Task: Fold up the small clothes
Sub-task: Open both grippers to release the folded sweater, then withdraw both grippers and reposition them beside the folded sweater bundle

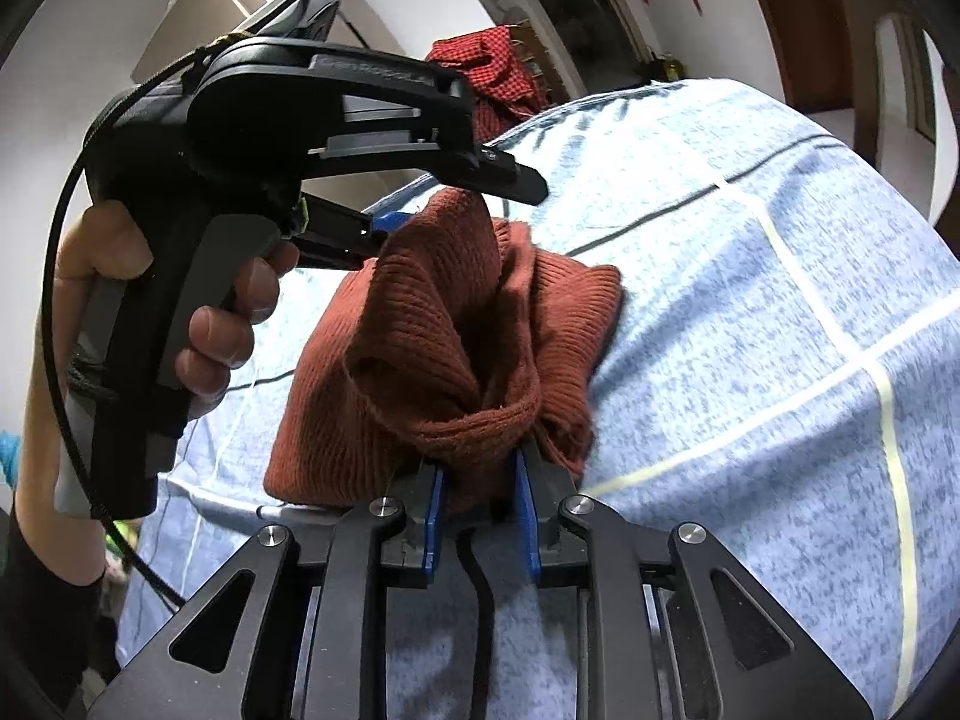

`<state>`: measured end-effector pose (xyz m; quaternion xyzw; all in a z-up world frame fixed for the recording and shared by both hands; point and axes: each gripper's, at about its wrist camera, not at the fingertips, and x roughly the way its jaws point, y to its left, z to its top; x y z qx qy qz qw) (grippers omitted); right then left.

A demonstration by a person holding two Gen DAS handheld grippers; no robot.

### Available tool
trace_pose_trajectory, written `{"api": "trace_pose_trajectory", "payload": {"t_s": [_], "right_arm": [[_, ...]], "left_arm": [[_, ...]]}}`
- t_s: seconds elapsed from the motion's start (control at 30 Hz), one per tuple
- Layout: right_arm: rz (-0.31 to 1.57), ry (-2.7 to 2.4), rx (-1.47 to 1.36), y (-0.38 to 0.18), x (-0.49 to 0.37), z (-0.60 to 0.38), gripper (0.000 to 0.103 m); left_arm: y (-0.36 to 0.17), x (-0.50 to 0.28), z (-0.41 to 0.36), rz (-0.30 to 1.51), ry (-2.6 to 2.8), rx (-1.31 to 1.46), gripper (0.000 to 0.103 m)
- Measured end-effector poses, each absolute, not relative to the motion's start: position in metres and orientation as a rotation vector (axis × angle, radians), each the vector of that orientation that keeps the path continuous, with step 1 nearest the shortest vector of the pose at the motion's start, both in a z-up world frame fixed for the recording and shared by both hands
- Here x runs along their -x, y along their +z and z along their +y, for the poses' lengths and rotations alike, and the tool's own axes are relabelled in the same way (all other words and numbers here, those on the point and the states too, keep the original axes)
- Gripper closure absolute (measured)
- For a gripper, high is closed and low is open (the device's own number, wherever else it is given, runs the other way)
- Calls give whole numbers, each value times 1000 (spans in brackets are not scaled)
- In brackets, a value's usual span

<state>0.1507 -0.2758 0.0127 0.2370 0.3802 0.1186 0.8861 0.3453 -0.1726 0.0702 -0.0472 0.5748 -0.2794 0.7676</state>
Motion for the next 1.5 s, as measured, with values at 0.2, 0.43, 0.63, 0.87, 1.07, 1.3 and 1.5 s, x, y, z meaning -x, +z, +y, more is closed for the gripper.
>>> {"api": "trace_pose_trajectory", "payload": {"t_s": [0.2,0.43,0.63,0.87,1.07,1.3,1.5], "right_arm": [[775,198,-492,16,-138,-290,72],[705,147,-416,37,-134,-296,72],[723,200,-516,41,-162,-311,72],[834,228,-654,25,-212,-328,72],[892,251,-767,5,-234,-338,72],[758,330,-791,25,-225,-340,93],[794,265,-798,7,-228,-349,93]], "left_arm": [[79,-344,-179,1233,-640,126,52],[96,-332,-161,1150,-631,86,46],[105,-321,-122,1097,-598,112,45],[89,-311,-80,1087,-537,146,45],[67,-307,-61,1112,-502,163,45],[64,-299,-50,1081,-485,188,44],[57,-295,-47,1083,-446,142,44]]}}
